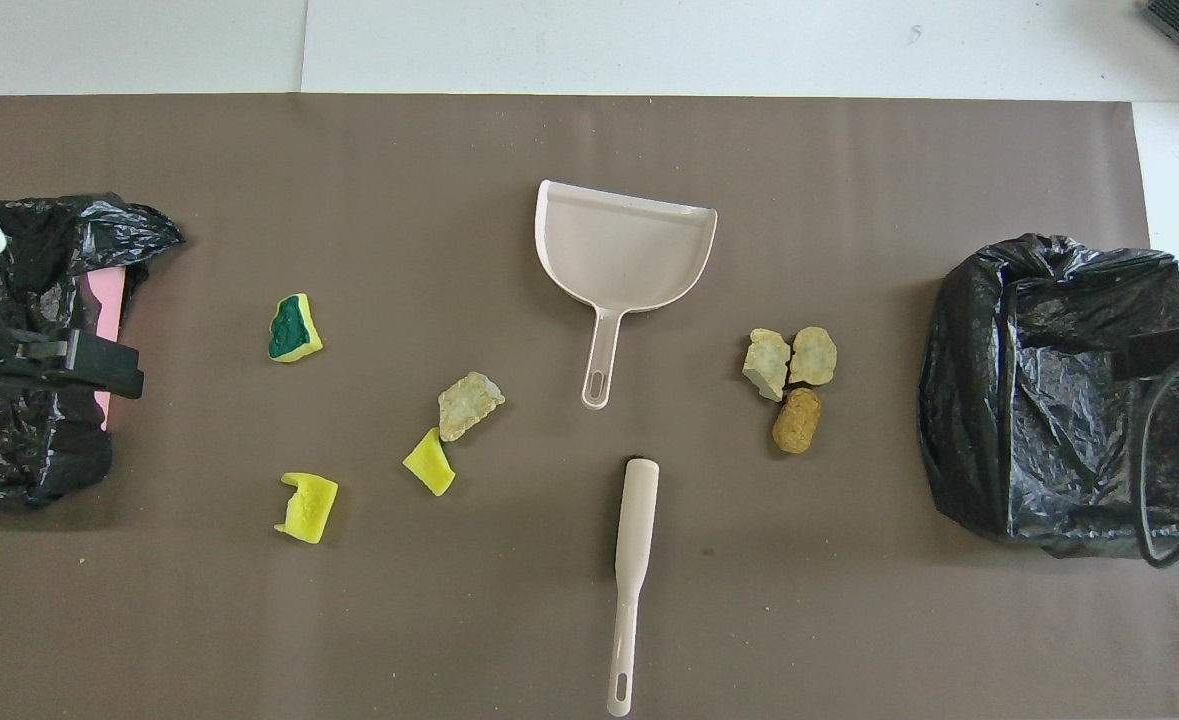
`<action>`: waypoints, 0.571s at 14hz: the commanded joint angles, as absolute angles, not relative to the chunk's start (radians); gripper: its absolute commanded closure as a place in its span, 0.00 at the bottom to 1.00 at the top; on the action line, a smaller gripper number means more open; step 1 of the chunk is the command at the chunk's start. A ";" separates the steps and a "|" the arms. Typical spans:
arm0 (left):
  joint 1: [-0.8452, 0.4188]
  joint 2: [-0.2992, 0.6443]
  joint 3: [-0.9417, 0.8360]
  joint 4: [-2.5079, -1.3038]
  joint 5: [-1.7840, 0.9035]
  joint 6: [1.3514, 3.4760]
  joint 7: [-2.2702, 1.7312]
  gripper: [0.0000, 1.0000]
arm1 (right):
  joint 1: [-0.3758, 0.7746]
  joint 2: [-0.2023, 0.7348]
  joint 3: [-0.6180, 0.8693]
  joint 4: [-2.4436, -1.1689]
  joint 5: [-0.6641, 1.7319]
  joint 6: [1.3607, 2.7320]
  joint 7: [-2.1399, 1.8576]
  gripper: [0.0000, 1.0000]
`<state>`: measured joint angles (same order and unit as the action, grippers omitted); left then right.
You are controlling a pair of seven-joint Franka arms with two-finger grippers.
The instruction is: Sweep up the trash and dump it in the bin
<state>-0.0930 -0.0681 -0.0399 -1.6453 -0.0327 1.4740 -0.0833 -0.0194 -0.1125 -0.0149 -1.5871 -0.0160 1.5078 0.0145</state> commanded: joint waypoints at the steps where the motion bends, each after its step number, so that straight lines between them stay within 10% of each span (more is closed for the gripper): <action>1: -0.200 -0.149 -0.031 -1.813 -0.076 1.549 -0.242 0.00 | -0.031 -0.124 -0.011 -1.597 -0.008 1.500 -0.015 0.00; 8: -0.503 -0.268 -0.032 -2.126 -0.081 1.777 -0.423 0.00 | -0.031 -0.124 -0.011 -1.597 -0.008 1.500 -0.015 0.00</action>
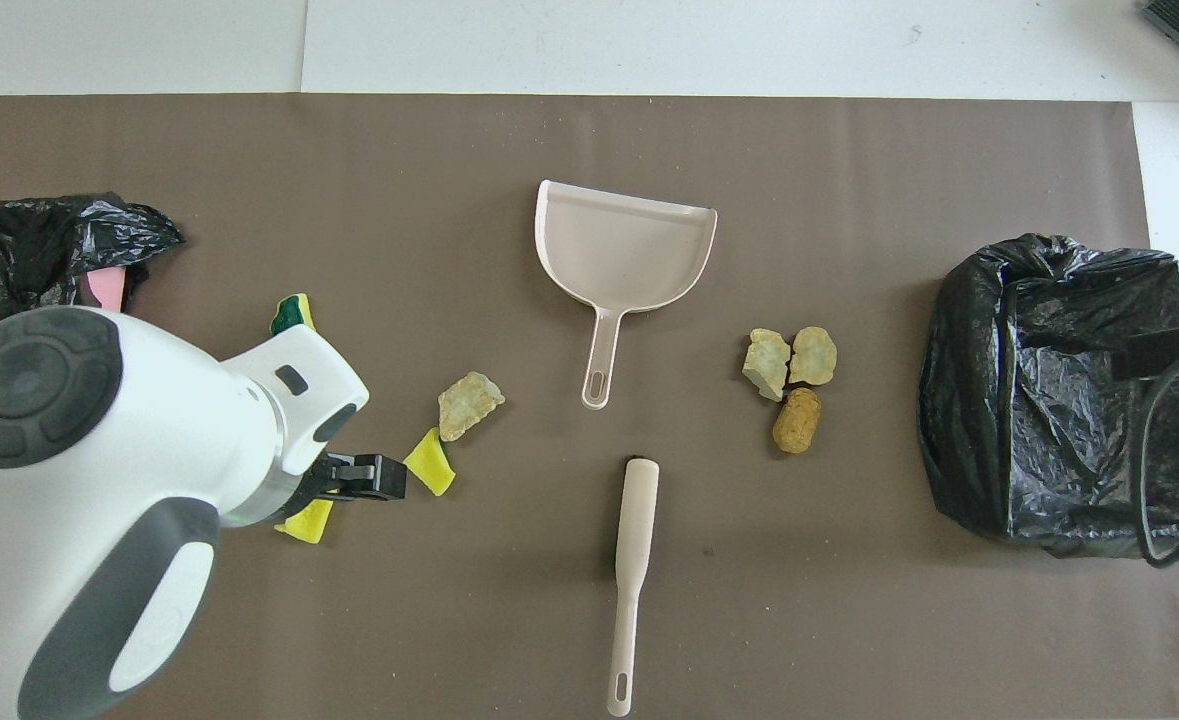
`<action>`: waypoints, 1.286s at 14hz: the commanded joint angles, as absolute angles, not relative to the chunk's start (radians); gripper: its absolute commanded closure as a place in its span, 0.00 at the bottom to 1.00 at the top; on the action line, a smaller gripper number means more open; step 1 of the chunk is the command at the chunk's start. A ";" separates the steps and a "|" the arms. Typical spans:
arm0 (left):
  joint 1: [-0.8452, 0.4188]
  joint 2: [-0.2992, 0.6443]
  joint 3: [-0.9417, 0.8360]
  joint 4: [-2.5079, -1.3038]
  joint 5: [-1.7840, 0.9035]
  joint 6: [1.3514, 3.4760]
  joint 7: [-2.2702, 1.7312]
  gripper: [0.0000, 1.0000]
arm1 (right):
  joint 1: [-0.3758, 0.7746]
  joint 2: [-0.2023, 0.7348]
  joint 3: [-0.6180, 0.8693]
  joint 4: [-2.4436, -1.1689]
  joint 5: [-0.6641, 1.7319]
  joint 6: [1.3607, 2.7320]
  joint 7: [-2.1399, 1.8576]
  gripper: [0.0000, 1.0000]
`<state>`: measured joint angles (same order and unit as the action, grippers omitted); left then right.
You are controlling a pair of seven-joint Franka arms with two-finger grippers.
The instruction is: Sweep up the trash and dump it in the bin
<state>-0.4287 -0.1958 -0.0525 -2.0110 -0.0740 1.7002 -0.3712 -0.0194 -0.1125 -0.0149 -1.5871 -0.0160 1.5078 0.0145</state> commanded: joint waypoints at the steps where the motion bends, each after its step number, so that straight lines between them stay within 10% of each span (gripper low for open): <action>1: -0.555 -0.271 -0.032 -2.175 -0.081 1.843 -0.436 0.00 | -0.031 -0.124 -0.011 -1.597 -0.008 1.500 -0.015 0.00; 18: -1.020 0.064 -0.032 -2.319 -0.086 2.431 -0.923 0.00 | -0.031 -0.124 -0.011 -1.597 -0.008 1.500 -0.015 0.00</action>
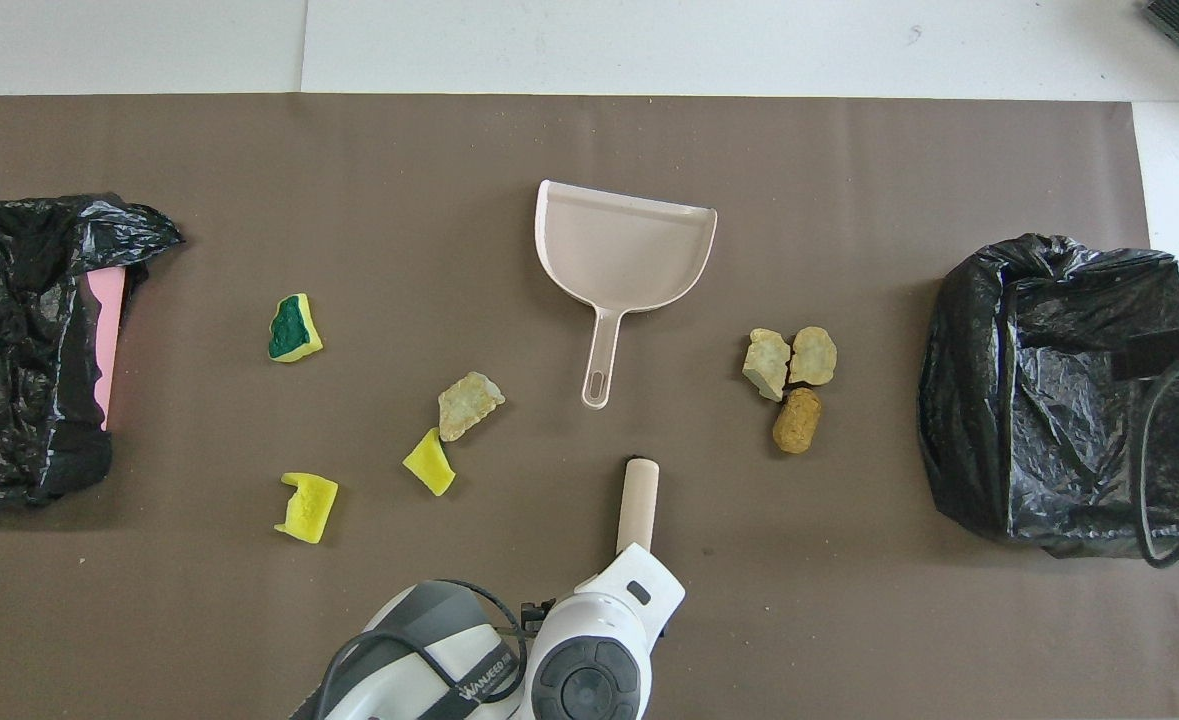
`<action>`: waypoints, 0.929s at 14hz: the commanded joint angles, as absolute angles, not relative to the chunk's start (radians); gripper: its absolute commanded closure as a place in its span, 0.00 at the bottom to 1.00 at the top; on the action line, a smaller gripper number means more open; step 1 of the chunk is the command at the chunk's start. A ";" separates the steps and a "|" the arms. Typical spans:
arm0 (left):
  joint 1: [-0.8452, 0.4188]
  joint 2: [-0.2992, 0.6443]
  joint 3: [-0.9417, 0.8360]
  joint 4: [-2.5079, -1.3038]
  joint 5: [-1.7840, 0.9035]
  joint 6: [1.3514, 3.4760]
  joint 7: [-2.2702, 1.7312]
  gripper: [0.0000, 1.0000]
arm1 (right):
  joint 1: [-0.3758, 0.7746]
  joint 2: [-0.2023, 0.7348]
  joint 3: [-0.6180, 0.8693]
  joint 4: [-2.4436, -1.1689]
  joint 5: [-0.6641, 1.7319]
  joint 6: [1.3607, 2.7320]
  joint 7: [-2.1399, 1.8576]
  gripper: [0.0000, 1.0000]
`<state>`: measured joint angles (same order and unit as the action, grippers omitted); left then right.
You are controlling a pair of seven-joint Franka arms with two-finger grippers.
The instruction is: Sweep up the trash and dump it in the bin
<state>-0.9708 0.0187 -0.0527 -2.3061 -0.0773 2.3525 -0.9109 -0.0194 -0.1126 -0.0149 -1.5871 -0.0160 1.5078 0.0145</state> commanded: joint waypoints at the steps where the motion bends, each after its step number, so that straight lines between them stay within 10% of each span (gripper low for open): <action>1: -1.022 0.063 -0.032 -2.315 -0.086 2.424 -0.919 0.00 | -0.031 -0.124 -0.011 -1.597 -0.008 1.500 -0.015 0.00; 13: -1.022 0.026 -0.044 -2.252 -0.086 2.209 -0.888 0.00 | -0.032 -0.129 -0.014 -1.600 -0.017 1.496 -0.041 0.00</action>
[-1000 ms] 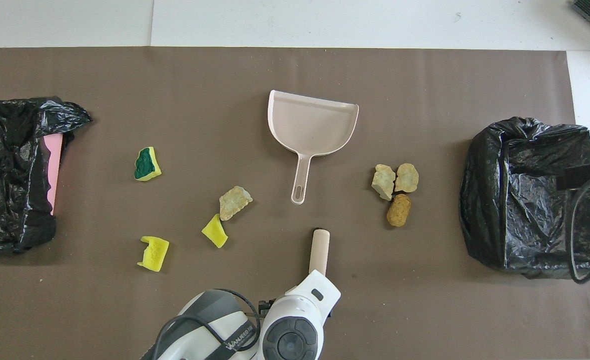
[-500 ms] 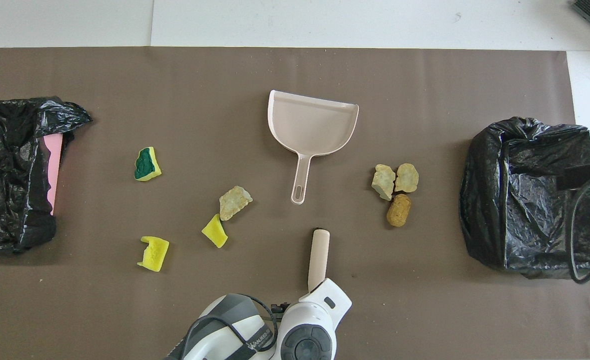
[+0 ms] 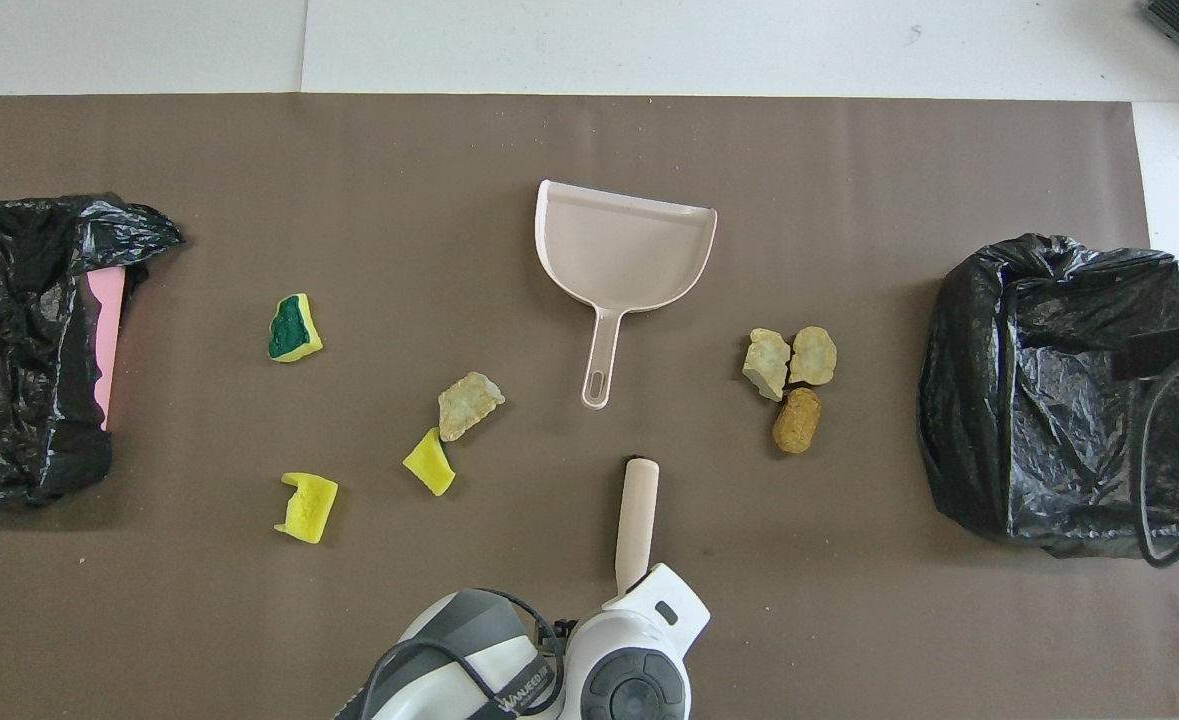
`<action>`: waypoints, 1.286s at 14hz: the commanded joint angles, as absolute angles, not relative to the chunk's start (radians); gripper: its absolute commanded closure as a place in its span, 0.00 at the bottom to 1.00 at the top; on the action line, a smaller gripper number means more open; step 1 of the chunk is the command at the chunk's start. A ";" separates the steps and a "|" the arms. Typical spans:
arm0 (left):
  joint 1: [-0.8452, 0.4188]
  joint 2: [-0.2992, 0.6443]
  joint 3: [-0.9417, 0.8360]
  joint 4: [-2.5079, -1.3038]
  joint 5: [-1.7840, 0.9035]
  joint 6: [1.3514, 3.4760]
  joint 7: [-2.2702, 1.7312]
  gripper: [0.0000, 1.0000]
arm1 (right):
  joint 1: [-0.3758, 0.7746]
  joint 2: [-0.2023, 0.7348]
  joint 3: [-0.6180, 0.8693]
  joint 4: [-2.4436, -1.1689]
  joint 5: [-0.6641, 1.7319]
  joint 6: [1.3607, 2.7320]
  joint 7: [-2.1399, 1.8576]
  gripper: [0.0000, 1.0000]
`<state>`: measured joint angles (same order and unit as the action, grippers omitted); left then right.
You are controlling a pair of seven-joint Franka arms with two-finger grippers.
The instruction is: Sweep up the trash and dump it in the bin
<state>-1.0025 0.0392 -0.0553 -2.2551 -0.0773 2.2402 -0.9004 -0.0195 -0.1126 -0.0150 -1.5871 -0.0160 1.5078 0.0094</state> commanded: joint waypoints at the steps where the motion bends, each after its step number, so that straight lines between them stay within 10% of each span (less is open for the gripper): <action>1: -1.022 0.028 -0.044 -2.250 -0.086 2.209 -0.888 0.03 | -0.031 -0.139 -0.014 -1.618 -0.017 1.502 -0.084 0.00; 8: -1.022 0.029 -0.044 -2.246 -0.101 2.212 -0.822 0.34 | 0.023 -0.084 0.003 -1.629 0.005 1.584 0.044 0.00; 13: -1.023 0.031 -0.044 -2.238 -0.101 2.212 -0.821 0.96 | 0.034 -0.080 0.003 -1.638 0.003 1.601 0.044 0.00; 18: -1.011 -0.027 -0.038 -2.235 -0.103 2.119 -0.824 1.00 | 0.037 -0.094 0.003 -1.646 0.003 1.528 0.046 0.00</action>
<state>-1.0038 0.0309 -0.0564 -2.2393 -0.0843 2.2001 -0.8341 0.0453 -0.0717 -0.0013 -1.6229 -0.0115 1.5502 0.0346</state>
